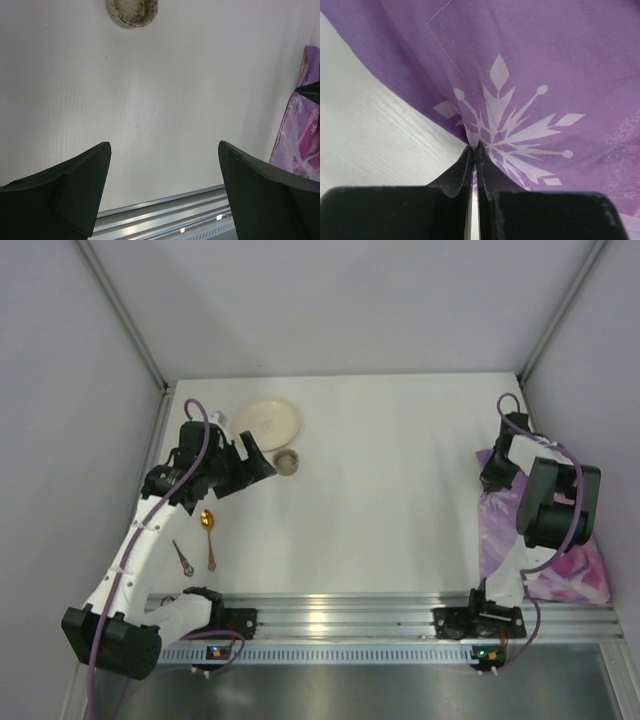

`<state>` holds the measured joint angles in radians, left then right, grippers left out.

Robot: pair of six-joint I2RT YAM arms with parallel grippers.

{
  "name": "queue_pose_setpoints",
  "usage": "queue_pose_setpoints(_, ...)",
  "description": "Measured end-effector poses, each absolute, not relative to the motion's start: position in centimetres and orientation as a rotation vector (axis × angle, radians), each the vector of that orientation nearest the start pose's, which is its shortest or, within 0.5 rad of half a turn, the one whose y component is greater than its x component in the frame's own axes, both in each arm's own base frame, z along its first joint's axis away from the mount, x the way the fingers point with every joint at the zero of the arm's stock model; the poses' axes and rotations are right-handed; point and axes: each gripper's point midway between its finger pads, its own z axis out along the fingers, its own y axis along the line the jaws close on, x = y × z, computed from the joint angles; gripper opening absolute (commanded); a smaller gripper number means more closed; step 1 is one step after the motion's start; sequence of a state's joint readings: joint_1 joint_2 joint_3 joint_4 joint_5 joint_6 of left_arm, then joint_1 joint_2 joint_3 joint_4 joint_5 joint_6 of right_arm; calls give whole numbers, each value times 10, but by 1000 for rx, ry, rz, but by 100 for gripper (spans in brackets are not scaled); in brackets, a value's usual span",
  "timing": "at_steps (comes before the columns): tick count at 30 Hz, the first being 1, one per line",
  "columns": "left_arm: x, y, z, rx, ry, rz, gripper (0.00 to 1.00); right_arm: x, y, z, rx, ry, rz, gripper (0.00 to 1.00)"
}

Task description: Set the dinner table for one person

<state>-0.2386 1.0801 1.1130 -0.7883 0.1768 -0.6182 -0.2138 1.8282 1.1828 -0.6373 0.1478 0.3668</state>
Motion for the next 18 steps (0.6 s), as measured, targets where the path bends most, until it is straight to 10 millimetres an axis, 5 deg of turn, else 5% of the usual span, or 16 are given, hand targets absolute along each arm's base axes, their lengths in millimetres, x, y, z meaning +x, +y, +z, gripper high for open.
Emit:
queue_pose_setpoints(3, 272, -122, 220, -363, 2382, -614, 93, 343, -69, 20, 823, 2693, -73, 0)
queue_pose_setpoints(5, 274, -121, 217, -363, 2392, -605, 93, 342, -40, 21, 787, 2701, 47, 0)
queue_pose_setpoints(9, 276, -121, 211, -364, 2407, -590, 94, 333, 66, 26, 619, 2765, 380, 0)
queue_pose_setpoints(13, 278, -121, 210, -361, 2407, -587, 94, 316, 171, 56, 530, 2745, 742, 0)
queue_pose_setpoints(17, 280, -121, 209, -361, 2408, -581, 94, 310, 245, 90, 526, 2668, 1029, 0)
queue_pose_setpoints(18, 281, -121, 209, -361, 2407, -582, 94, 310, 257, 96, 533, 2649, 1081, 7)
